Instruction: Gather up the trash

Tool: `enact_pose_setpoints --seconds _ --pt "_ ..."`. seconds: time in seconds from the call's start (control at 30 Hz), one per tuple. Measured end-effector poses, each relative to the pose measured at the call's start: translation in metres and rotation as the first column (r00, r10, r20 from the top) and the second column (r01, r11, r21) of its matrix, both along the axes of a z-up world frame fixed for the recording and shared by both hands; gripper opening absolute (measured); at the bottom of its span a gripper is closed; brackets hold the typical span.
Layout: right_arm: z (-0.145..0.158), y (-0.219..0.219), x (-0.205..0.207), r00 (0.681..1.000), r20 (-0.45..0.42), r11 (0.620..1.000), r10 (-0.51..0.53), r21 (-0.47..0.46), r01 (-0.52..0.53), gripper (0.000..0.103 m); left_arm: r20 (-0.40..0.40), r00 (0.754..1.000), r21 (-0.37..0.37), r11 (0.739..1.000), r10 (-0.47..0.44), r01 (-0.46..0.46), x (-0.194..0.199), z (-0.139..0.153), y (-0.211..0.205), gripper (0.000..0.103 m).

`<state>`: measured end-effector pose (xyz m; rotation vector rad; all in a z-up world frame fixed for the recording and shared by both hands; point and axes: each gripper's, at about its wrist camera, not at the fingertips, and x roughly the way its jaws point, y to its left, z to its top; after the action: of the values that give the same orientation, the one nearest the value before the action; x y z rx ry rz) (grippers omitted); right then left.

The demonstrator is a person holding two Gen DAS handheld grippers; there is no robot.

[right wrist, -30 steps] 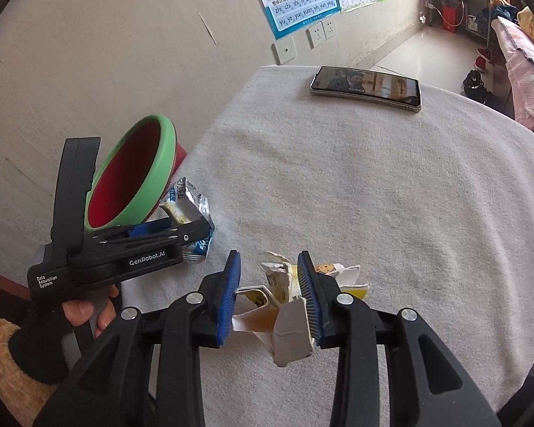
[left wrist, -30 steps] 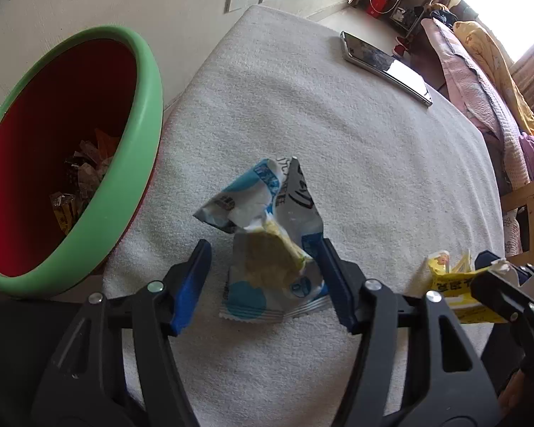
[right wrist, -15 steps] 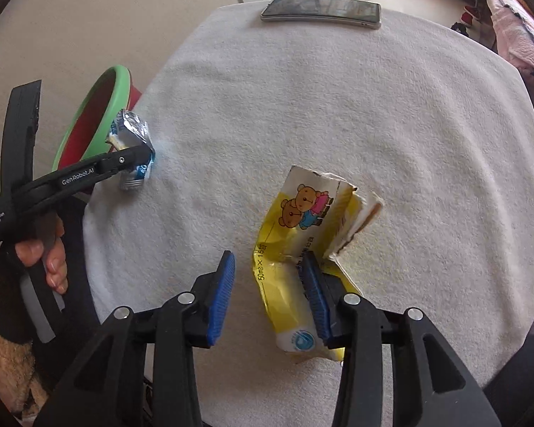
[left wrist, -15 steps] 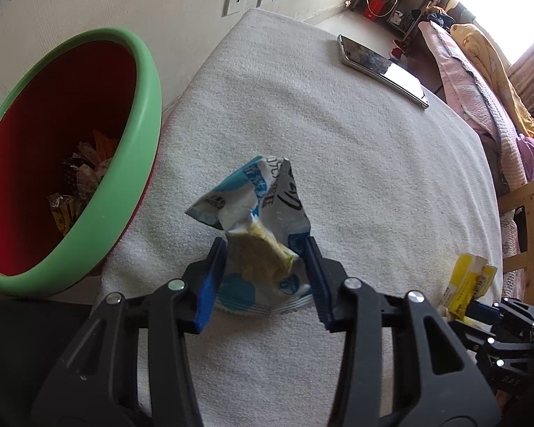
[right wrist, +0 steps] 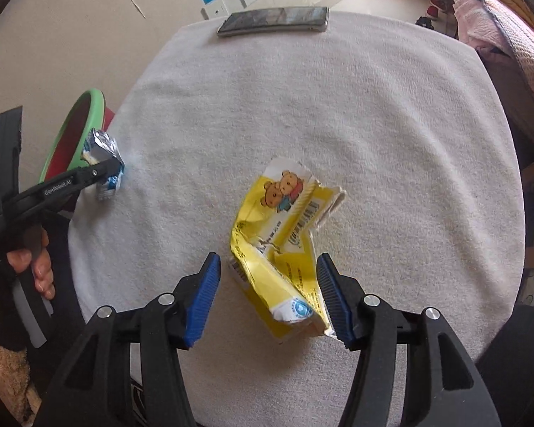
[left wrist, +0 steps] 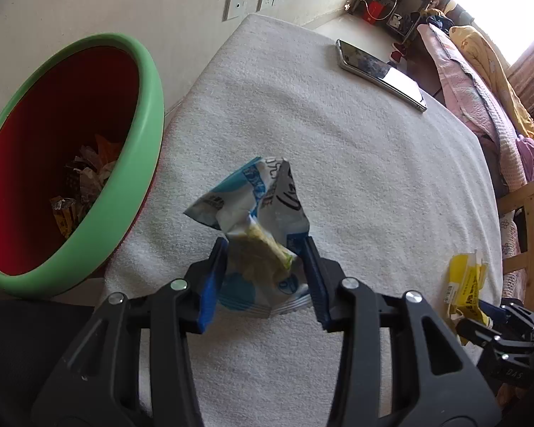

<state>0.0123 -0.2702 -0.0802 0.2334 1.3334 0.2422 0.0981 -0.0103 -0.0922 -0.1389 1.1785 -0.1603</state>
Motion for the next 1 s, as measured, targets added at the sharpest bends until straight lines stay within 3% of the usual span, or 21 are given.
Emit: enact_pose_setpoints --seconds 0.17,0.5,1.0 --pt "0.003 0.005 0.001 0.999 0.018 0.999 0.029 0.027 -0.03 0.029 0.007 1.0 0.003 1.0 -0.004 0.004 0.0 0.002 -0.001 0.04" --pt "0.037 0.037 0.015 0.985 0.144 0.991 0.098 0.073 -0.109 0.028 0.065 0.998 -0.025 1.0 0.007 -0.005 -0.011 0.028 0.005 0.039" --pt "0.09 0.092 0.042 0.932 0.307 0.98 0.194 -0.021 -0.197 0.029 0.187 0.981 -0.028 0.999 0.046 -0.041 -0.018 0.083 0.027 0.039"
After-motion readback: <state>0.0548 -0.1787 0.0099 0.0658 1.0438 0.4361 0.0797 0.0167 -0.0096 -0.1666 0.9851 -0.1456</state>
